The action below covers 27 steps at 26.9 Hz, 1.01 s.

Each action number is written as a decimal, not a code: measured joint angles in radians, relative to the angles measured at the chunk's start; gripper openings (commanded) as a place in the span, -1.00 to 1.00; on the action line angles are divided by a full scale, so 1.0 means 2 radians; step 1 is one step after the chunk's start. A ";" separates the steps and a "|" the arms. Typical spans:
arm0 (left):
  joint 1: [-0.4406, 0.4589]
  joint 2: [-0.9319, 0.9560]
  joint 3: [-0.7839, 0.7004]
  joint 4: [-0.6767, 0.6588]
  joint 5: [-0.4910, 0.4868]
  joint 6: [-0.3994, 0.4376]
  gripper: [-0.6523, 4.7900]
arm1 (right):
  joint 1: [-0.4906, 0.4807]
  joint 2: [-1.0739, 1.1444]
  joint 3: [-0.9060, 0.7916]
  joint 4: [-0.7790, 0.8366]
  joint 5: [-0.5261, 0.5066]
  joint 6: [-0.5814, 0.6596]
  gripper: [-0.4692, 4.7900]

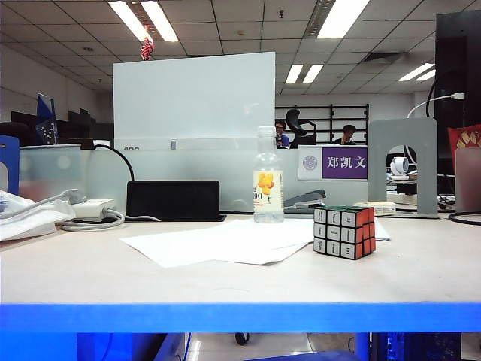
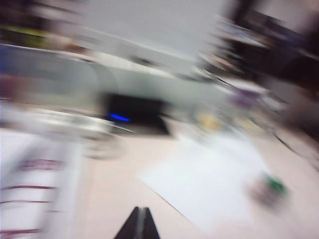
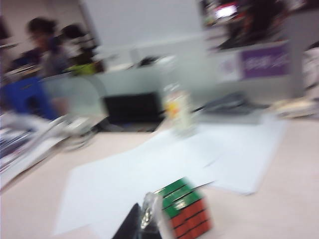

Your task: Rotate the Rubik's Cube so that the bottom side is facing up.

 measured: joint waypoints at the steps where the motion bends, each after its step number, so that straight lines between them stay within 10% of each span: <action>1: -0.048 0.000 -0.007 -0.018 0.030 0.011 -0.78 | 0.002 -0.002 -0.011 0.008 -0.007 0.005 -0.84; 6: -0.236 -0.004 -0.006 -0.088 0.051 -0.022 -0.78 | 0.008 -0.004 -0.021 -0.005 0.026 0.007 -0.83; 12: -0.236 -0.004 -0.016 -0.109 0.089 -0.064 -0.78 | 0.010 -0.011 -0.021 -0.057 0.022 0.007 -0.83; 16: -0.236 -0.004 -0.014 -0.150 -0.167 -0.042 -0.78 | 0.009 -0.013 -0.021 -0.068 0.025 0.007 -0.82; 27: -0.210 -0.004 0.096 -0.173 -0.170 0.060 -0.78 | 0.009 -0.016 -0.021 -0.068 0.028 0.007 -0.83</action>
